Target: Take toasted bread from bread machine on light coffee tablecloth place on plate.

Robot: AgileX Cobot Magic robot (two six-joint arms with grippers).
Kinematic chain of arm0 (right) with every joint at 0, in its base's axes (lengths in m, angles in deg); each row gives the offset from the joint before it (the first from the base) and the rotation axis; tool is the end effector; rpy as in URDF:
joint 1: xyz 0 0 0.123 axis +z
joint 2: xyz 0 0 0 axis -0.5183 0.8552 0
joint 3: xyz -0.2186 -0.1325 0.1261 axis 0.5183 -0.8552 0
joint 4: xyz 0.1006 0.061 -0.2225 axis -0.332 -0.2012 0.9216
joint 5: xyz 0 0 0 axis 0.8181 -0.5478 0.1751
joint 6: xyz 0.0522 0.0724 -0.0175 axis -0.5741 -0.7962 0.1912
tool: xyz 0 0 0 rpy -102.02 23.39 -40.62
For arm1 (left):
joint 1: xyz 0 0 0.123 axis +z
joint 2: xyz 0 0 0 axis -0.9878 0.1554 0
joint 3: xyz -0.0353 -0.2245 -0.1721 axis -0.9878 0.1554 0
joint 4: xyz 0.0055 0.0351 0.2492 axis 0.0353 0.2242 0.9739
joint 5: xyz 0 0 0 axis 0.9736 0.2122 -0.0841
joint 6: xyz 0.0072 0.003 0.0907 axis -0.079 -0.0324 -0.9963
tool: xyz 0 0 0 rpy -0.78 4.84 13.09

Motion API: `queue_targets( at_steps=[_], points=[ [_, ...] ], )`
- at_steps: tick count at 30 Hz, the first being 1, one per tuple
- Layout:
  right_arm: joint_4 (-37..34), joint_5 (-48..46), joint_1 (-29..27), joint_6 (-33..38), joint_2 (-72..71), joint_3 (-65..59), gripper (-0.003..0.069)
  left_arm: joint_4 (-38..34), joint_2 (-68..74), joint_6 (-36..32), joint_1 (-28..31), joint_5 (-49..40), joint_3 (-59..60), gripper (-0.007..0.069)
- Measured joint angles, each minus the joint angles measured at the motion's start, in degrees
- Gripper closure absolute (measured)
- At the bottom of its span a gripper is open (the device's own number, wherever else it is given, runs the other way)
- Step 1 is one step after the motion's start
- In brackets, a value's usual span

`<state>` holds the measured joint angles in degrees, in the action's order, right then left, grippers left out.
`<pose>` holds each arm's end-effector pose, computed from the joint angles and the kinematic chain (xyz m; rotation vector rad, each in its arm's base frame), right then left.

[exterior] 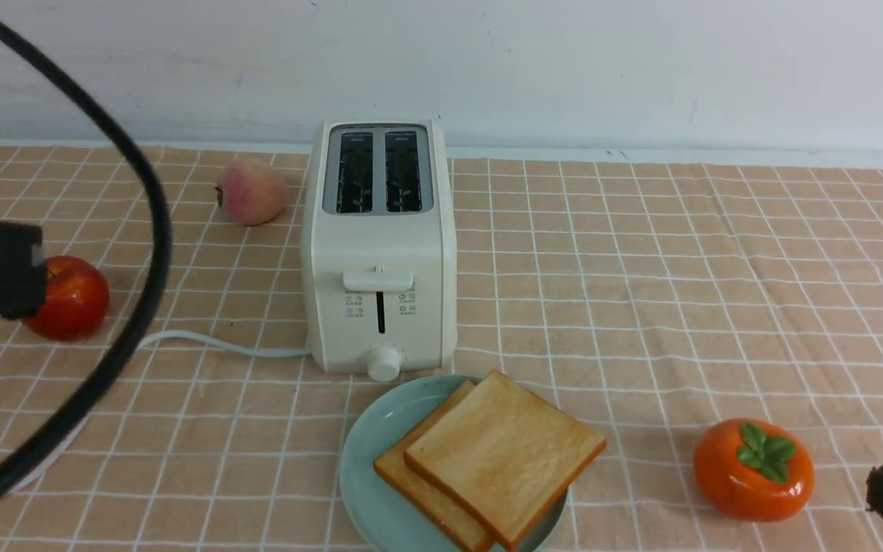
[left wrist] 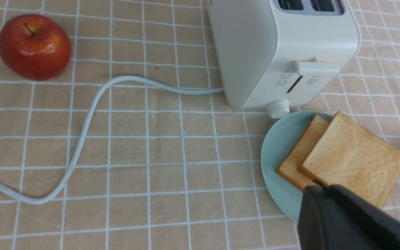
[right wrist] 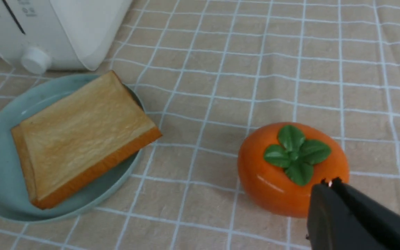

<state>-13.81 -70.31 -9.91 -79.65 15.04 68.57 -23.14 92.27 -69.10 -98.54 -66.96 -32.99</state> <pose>0.1103 0.0384 0.2343 -0.1510 2.0223 0.3110 0.1341 -0.0441 0.3976 -0.0563 2.2612 -0.3841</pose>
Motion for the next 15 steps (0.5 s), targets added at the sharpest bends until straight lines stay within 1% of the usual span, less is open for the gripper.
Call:
queue_targets(
  at_steps=[3,6,7,9,15],
  points=[
    [-0.6,1.8,0.0,0.3,-2.0,-2.4,0.0678,-0.2,-3.1,1.0,0.0,-2.8,1.7,0.0638],
    [-0.4,2.7,0.0,0.7,-3.6,-3.8,0.0678,-1.0,-8.0,4.6,0.0,-6.5,5.1,0.0638],
    [-0.4,4.1,0.0,0.7,-3.9,-4.0,0.0678,-1.9,-10.8,6.5,0.0,-8.4,7.8,0.0638],
    [-0.4,6.4,-0.1,0.8,-4.0,-4.1,0.0678,-3.3,-14.6,7.8,-0.1,-9.8,11.0,0.0638],
    [-0.4,8.1,-0.1,1.2,-4.2,-4.1,0.0678,-8.5,-24.3,8.9,-0.1,-11.8,18.7,0.0638]
  ],
)
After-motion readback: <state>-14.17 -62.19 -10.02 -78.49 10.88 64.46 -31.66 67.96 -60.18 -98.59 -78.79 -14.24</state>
